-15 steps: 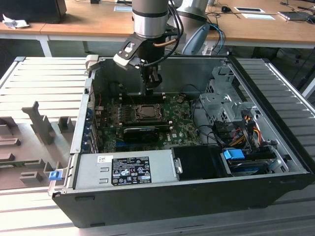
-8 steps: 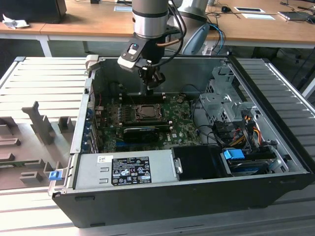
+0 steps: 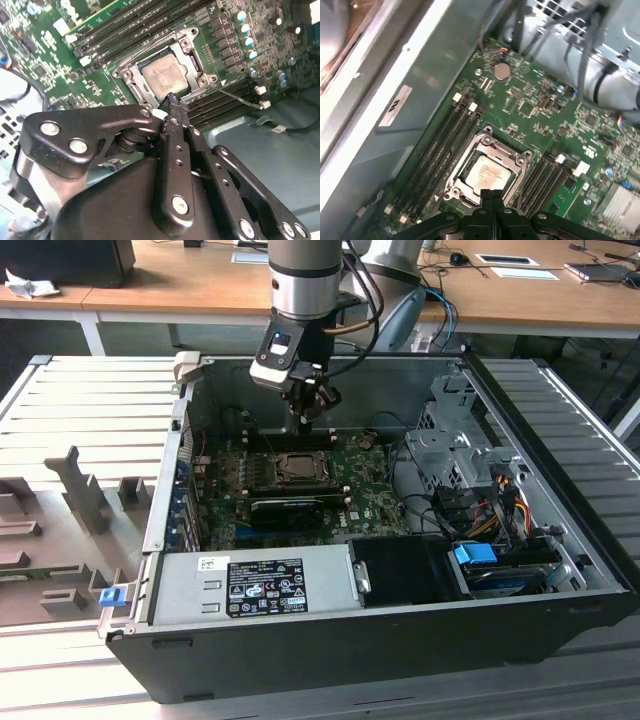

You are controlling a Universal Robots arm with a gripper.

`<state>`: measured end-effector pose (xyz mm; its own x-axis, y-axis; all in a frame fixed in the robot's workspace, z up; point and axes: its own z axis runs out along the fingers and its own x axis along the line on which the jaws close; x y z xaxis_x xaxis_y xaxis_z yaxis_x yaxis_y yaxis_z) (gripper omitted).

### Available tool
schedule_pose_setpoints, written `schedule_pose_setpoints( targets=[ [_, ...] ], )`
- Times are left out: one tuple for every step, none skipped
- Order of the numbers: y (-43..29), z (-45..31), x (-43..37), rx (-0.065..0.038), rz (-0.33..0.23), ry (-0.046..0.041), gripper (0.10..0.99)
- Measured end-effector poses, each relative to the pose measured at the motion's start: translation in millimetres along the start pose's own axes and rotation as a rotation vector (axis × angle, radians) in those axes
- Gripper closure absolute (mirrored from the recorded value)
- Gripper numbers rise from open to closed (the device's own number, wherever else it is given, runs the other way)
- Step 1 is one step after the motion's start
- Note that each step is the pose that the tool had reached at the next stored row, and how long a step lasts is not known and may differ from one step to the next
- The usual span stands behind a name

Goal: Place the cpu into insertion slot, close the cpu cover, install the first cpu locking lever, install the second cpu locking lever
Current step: 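Install the first cpu locking lever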

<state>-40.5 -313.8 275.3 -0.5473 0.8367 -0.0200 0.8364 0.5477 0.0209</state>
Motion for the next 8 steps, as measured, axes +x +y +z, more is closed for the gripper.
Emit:
schedule_pose_setpoints(
  targets=[
    [0.0, 0.0, 0.0, 0.000, -0.018, 0.0004, 0.980],
    [0.0, -0.1, 0.0, -0.001, -0.038, 0.0007, 0.980],
    [0.0, 0.0, 0.0, -0.001, -0.062, 0.0013, 0.980],
    [0.0, 0.0, 0.0, -0.001, -0.079, 0.0016, 0.980],
    [0.0, -0.1, 0.0, -0.002, -0.099, 0.0020, 0.980],
    [0.0, -0.1, 0.0, -0.002, -0.117, 0.0024, 0.980],
    [0.0, 0.0, 0.0, -0.003, -0.147, 0.0031, 0.980],
    [0.0, 0.0, 0.0, -0.003, -0.166, 0.0035, 0.980]
  ],
)
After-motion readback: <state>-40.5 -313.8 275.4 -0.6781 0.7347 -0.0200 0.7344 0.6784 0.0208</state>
